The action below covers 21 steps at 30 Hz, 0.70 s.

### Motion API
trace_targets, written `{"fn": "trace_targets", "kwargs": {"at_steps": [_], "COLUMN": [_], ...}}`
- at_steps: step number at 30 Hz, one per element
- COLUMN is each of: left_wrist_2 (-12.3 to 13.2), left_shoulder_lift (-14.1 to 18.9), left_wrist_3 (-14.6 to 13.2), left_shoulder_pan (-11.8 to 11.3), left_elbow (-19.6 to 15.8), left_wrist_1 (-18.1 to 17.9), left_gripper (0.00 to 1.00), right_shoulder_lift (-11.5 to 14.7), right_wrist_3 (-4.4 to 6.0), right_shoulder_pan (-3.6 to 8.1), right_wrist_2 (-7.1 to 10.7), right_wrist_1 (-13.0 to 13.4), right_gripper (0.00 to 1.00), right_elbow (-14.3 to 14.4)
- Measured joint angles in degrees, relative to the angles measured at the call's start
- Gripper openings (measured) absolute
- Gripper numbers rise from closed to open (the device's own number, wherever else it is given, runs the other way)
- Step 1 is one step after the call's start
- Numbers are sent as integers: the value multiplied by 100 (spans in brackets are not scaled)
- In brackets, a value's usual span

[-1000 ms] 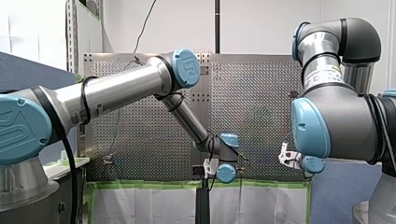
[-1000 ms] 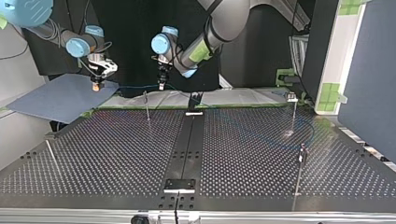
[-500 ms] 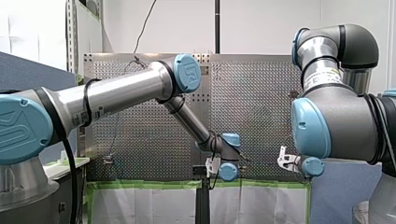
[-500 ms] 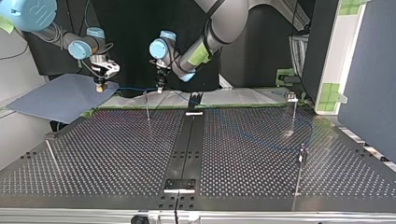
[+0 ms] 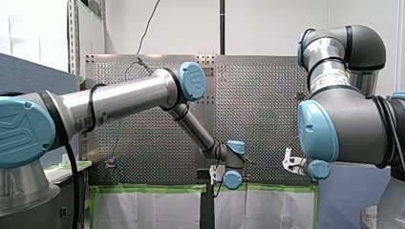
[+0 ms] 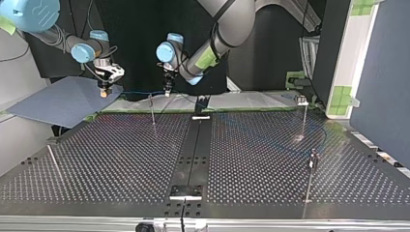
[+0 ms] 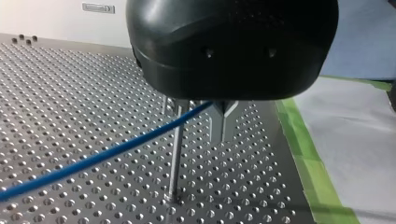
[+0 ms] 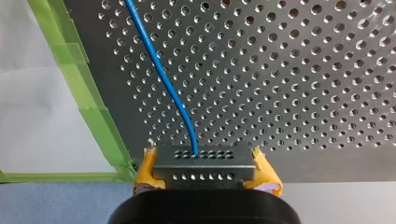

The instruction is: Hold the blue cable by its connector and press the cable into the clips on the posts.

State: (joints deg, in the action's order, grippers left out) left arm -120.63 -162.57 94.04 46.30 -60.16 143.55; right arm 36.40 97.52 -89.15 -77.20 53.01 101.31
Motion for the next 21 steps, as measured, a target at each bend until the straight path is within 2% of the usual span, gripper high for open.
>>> {"fn": "trace_targets", "kwargs": {"at_steps": [6, 21], "left_wrist_2": [-2, 47], "left_shoulder_lift": [-62, -65], "left_wrist_3": [19, 10], "left_shoulder_pan": [-102, -264], "left_elbow": [200, 362], "left_wrist_1": [48, 193], "left_gripper": [0, 0], "right_shoulder_lift": [-1, -2], "right_wrist_3": [7, 61], "right_shoulder_pan": [-15, -48], "right_wrist_2": [60, 81], "right_wrist_1": [3, 2], "right_gripper": [0, 0], "right_elbow": [-7, -175]}}
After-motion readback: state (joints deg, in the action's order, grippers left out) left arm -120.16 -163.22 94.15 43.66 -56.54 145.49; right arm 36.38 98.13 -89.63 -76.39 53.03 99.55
